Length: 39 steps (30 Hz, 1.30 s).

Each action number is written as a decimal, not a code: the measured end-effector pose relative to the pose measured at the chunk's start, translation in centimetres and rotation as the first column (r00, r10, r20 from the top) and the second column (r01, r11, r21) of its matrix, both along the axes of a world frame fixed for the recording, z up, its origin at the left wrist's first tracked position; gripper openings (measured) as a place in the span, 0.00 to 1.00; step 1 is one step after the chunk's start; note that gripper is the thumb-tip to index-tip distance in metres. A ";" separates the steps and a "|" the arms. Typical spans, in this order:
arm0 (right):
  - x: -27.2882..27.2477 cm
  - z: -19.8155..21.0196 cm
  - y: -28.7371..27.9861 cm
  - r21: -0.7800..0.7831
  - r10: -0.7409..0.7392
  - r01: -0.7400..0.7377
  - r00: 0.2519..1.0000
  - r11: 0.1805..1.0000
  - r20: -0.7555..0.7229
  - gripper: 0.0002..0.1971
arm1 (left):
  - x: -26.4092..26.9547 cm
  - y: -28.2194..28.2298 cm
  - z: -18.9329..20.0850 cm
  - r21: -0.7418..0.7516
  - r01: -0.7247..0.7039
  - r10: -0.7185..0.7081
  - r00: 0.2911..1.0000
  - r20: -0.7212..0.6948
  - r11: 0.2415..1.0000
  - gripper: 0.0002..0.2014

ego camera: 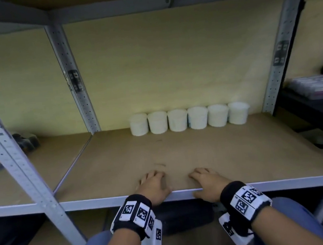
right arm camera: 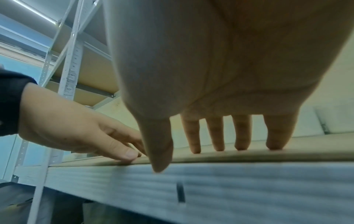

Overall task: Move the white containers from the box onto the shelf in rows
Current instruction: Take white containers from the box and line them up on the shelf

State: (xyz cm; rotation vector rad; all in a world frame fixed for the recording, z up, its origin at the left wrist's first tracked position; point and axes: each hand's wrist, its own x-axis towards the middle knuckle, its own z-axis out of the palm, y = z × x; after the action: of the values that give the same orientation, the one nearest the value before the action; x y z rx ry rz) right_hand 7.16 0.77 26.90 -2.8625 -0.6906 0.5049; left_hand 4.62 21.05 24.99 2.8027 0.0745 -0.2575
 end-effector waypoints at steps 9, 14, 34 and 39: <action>-6.7 -5.0 -2.3 0.291 -0.105 0.033 0.966 0.956 0.235 0.28 | -6.0 -4.9 -5.5 -0.107 -0.024 0.066 0.910 0.410 0.994 0.28; -8.8 -8.4 -3.9 0.332 -0.205 0.146 0.967 0.932 0.152 0.28 | -7.8 -7.1 -7.0 -0.186 -0.037 0.117 0.890 0.440 0.982 0.31; -9.5 -21.2 -3.9 -0.014 -0.168 0.171 0.941 0.985 -0.295 0.29 | -9.7 -8.4 -21.7 -0.115 -0.087 0.043 0.937 -0.346 0.990 0.26; -9.8 -24.8 -3.2 -0.090 -0.119 0.096 0.946 0.991 -0.301 0.29 | -9.4 -8.1 -25.0 -0.068 -0.063 0.029 0.908 -0.419 0.996 0.21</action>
State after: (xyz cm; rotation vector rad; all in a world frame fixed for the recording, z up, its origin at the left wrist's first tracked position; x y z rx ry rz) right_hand -2.62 -2.44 2.06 -2.7759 -0.4679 0.9496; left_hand -4.81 12.95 0.04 2.6140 0.2233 -0.8279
